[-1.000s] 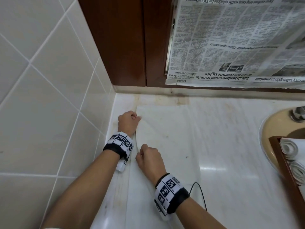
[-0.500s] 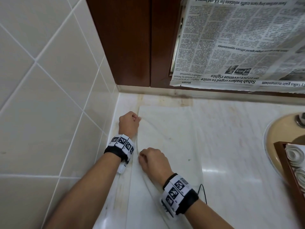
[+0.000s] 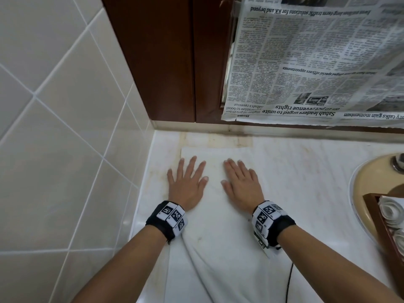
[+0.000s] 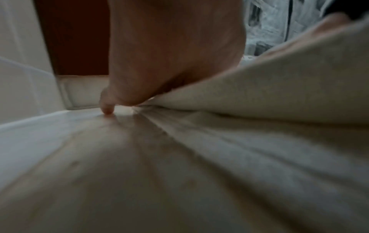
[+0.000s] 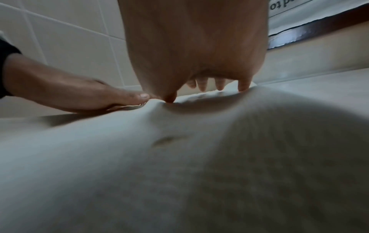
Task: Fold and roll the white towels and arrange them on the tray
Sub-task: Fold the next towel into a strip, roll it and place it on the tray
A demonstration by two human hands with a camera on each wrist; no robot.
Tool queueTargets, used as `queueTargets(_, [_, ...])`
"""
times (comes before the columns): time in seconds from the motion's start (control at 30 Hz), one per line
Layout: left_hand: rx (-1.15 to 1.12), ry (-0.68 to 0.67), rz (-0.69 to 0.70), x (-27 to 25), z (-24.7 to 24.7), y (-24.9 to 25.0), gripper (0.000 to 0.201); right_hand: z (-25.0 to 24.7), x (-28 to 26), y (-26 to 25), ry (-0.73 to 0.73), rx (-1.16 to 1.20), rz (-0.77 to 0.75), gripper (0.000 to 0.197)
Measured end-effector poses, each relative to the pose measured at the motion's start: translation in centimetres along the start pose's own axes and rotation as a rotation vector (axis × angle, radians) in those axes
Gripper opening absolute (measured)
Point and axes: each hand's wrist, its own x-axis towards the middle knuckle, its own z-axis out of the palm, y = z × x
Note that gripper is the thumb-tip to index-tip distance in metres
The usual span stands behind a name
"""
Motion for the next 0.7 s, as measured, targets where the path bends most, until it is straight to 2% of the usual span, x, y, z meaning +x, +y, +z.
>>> queueTargets(0.1, [0.074, -0.051, -0.053, 0.4, 0.3, -0.6, 0.058, 0.2, -0.1, 0.8, -0.064, -0.051, 0.000, 0.062])
queueTargets(0.2, [0.072, -0.038, -0.125, 0.7, -0.2, -1.8, 0.059, -0.1, -0.5, 3.0, -0.093, -0.043, 0.033, 0.063])
queueTargets(0.33, [-0.023, -0.007, -0.262, 0.6, -1.0, -2.0, 0.057, -0.9, -0.4, 5.3, -0.061, 0.019, 0.202, 0.061])
queueTargets(0.37, [-0.035, 0.017, -0.253, 0.4, -1.1, -1.4, 0.057, -1.0, -0.6, 5.0, -0.025, 0.028, 0.214, 0.061])
queueTargets(0.43, [-0.025, 0.062, -0.127, -0.2, -0.9, 0.7, 0.056, -0.7, -1.2, 2.8, 0.039, 0.031, 0.113, 0.060])
queueTargets(0.53, [0.008, 0.017, 0.026, -1.1, 0.9, 3.8, 0.054, 0.9, -1.8, -1.1, -0.025, 0.007, -0.052, 0.059])
queueTargets(0.6, [0.050, 0.007, 0.011, -1.1, 1.8, 4.1, 0.053, 1.5, -1.6, -1.5, -0.070, -0.034, -0.048, 0.059])
queueTargets(0.7, [0.072, -0.003, -0.043, -1.0, 1.5, 2.3, 0.051, 1.1, -1.6, 0.6, -0.081, -0.065, -0.019, 0.060])
